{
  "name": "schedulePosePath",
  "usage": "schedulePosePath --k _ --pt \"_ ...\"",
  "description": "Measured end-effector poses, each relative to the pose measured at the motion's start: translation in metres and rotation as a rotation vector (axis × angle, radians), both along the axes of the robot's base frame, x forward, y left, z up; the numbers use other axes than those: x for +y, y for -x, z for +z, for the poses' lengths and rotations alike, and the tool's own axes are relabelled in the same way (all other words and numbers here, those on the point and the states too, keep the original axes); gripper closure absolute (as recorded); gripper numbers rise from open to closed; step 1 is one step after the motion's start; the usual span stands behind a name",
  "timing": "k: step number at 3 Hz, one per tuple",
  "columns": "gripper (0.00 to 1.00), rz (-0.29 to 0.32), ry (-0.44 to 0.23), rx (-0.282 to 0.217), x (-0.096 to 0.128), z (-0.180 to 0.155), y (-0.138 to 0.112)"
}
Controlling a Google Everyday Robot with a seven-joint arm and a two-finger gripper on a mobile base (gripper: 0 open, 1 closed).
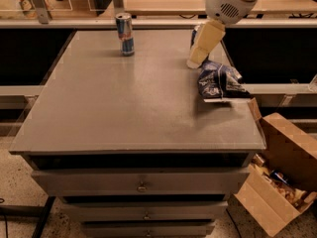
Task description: Pick redbull can
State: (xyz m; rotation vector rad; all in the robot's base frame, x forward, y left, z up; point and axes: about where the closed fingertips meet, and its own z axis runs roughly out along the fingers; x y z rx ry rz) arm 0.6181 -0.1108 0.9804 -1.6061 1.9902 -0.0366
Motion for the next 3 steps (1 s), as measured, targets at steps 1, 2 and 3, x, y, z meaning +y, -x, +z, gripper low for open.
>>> schedulePosePath --k 1,2,3 --pt "0.0 -0.01 -0.155 -0.01 0.041 -0.004 -0.046" --pt "0.0 -0.034 -0.237 -0.035 0.09 -0.01 -0.081" --pt "0.0 -0.034 -0.236 -0.034 0.09 -0.01 -0.081"
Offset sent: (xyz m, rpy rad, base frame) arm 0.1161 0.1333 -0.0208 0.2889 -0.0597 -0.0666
